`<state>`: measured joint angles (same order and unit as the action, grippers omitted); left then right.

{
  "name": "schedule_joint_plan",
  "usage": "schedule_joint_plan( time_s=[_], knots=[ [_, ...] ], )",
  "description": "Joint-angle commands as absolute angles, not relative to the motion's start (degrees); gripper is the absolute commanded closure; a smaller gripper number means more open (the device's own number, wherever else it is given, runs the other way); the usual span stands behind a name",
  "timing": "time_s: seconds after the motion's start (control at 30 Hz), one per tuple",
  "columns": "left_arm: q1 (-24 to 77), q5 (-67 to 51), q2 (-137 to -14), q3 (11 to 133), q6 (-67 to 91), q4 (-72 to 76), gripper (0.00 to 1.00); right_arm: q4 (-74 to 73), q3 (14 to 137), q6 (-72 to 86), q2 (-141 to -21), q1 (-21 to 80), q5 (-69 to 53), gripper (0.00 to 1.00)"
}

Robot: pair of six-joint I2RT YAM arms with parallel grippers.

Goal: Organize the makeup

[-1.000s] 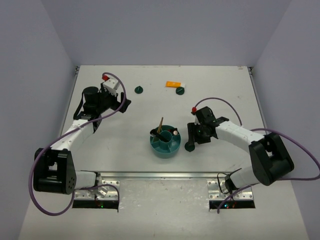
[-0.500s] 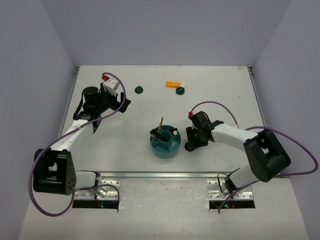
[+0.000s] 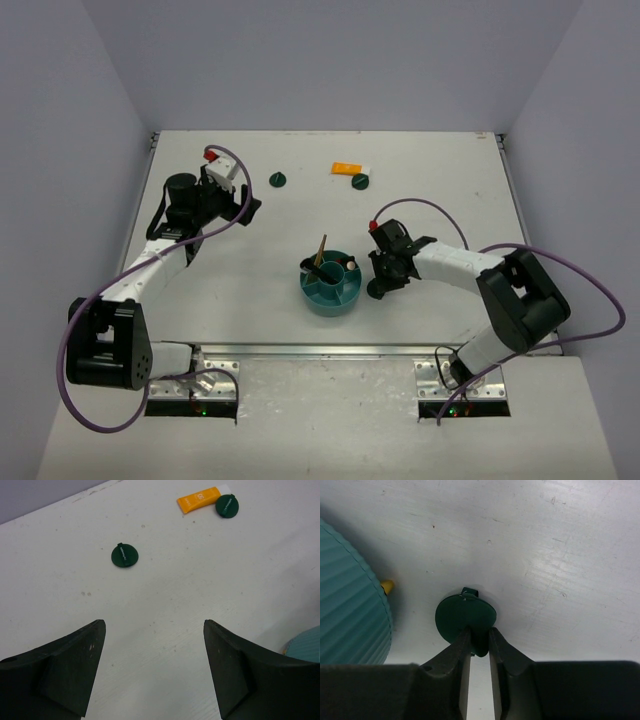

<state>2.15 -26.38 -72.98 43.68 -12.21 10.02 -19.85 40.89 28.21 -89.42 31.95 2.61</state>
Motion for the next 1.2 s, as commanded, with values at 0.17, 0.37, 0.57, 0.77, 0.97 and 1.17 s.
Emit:
schedule_joint_plan(
  time_s=[0.17, 0.37, 0.57, 0.77, 0.97, 1.17],
  knots=[
    [1.49, -26.04, -71.02, 45.29, -13.48, 10.69, 0.23, -20.86, 38.85, 27.75, -92.79, 32.43, 6.59, 0.91],
    [1.49, -25.93, -71.02, 45.70, -13.97, 10.02, 0.23, -20.53, 39.83, 23.91, -83.86, 32.12, 10.19, 1.00],
    [1.49, -26.13, -71.03, 45.16, -13.39, 11.04, 0.23, -11.79, 38.49, 2.86, -67.21, 31.55, 11.15, 1.00],
    [1.49, -26.46, -70.98, 44.70, -13.10, 11.64, 0.23, -2.37, 31.95, -26.82, -55.42, 31.59, -13.60, 1.00],
    [1.49, -26.22, -70.29, 44.37, -13.29, 11.56, 0.23, -11.38, 34.06, -45.22, -54.20, 31.73, -32.35, 1.00],
    [1.49, -25.93, -70.03, 44.32, -13.33, 11.20, 0.23, -14.08, 36.76, -52.19, -56.04, 32.38, -41.66, 1.00]
  ],
)
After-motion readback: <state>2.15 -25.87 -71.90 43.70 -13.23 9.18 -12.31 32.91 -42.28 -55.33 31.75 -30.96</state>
